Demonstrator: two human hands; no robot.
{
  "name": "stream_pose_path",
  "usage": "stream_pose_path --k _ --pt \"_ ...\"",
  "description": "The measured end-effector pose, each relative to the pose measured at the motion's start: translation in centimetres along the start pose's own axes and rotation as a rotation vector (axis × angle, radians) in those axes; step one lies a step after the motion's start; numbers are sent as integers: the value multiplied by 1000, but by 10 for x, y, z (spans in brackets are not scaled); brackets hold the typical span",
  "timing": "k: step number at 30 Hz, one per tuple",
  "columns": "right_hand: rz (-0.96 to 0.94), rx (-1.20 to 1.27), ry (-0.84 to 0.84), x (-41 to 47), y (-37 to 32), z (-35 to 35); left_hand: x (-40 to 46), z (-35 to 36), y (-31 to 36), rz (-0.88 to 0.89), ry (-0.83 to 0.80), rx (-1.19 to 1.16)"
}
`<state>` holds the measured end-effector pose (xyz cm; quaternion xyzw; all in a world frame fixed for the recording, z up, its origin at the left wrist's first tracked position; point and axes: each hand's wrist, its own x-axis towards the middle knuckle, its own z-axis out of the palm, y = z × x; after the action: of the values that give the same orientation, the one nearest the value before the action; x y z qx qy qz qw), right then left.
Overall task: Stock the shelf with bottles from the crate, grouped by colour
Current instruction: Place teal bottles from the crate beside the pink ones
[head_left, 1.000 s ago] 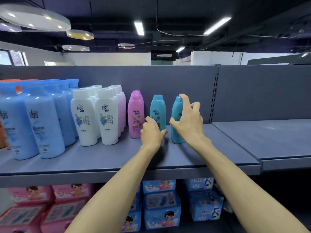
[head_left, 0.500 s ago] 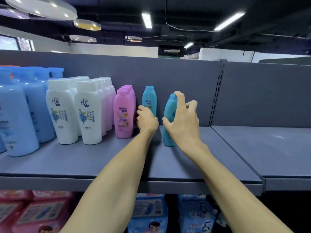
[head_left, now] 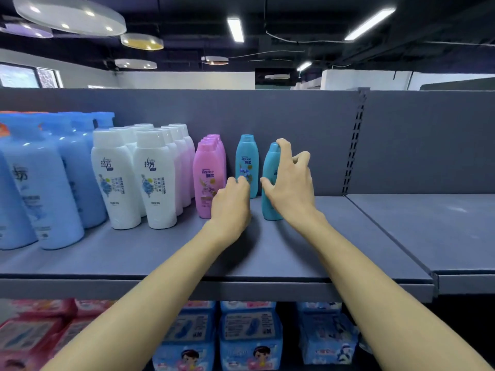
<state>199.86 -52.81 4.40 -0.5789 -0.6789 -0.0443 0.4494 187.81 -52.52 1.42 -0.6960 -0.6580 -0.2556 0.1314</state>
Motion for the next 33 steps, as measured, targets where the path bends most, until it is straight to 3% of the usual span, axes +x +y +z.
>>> stream_pose_path --k 9,19,33 --pt "16 -12 -60 29 -37 54 -50 -50 -60 55 87 117" --pt "58 -51 -35 43 -43 74 -77 -66 -77 39 142 96" --pt "85 -183 -138 -7 -43 41 -72 -72 -66 93 65 -84"
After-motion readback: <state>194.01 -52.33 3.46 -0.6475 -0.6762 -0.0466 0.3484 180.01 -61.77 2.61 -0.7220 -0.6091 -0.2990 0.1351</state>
